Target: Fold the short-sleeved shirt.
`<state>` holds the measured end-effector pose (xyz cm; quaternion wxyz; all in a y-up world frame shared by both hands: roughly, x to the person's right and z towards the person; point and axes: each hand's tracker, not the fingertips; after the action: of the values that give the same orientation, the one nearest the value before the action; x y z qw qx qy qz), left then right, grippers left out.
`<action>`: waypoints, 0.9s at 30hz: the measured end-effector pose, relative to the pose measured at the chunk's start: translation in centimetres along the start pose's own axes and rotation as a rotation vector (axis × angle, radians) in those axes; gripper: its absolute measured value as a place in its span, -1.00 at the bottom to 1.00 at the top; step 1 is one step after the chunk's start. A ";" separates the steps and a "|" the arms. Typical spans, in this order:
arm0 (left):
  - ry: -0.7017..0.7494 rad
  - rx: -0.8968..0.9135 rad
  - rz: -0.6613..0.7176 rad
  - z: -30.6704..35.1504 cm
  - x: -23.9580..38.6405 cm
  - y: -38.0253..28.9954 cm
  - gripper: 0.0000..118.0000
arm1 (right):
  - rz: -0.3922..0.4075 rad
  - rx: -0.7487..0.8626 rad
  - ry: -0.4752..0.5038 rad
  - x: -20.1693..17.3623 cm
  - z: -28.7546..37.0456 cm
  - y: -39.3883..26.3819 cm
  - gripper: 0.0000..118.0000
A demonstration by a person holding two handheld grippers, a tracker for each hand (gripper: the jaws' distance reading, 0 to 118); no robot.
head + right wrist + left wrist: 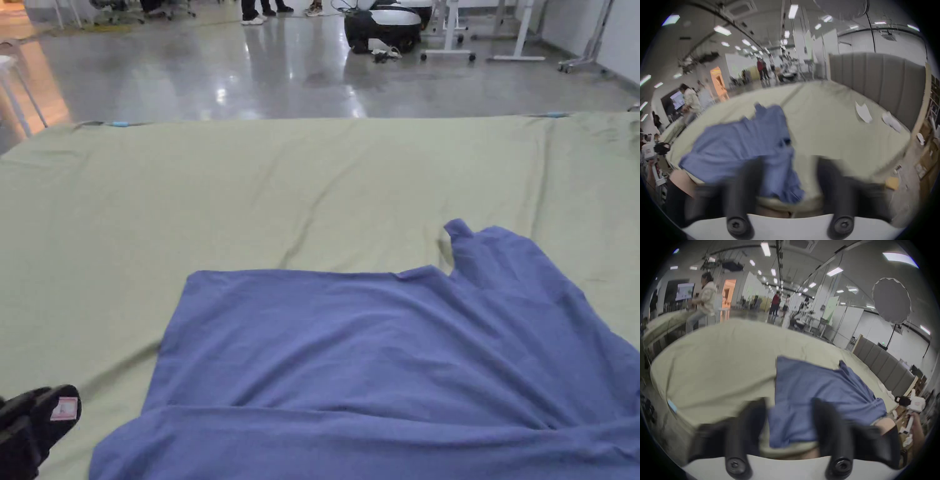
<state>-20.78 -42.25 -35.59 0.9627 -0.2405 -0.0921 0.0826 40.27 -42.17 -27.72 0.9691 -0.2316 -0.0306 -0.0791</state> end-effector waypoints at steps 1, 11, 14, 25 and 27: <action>0.043 0.037 -0.036 -0.6 0.8 1.2 -1.00 | 0.049 0.015 -0.053 -1.0 -0.6 1.1 -0.97; -0.043 -0.176 -0.120 -22.5 -0.2 9.8 -1.00 | 0.196 0.018 0.162 -7.8 -9.0 7.3 -0.97; 0.039 -0.295 -0.103 -29.6 -1.7 9.5 -0.15 | 0.227 0.002 0.195 -8.9 -10.4 7.4 -0.97; 0.083 -0.408 -0.086 -37.7 -1.6 5.4 0.93 | 0.269 -0.043 0.196 -9.0 -11.9 7.6 -0.97; 0.077 -0.367 -0.119 -37.0 -1.1 5.7 0.41 | 0.272 -0.045 0.193 -9.1 -11.9 7.7 -0.97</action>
<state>-14.44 -54.09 -70.49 0.9087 -0.4093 -0.0826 -0.0019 32.88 -39.54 -42.64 0.9639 -0.2467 0.0959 0.0302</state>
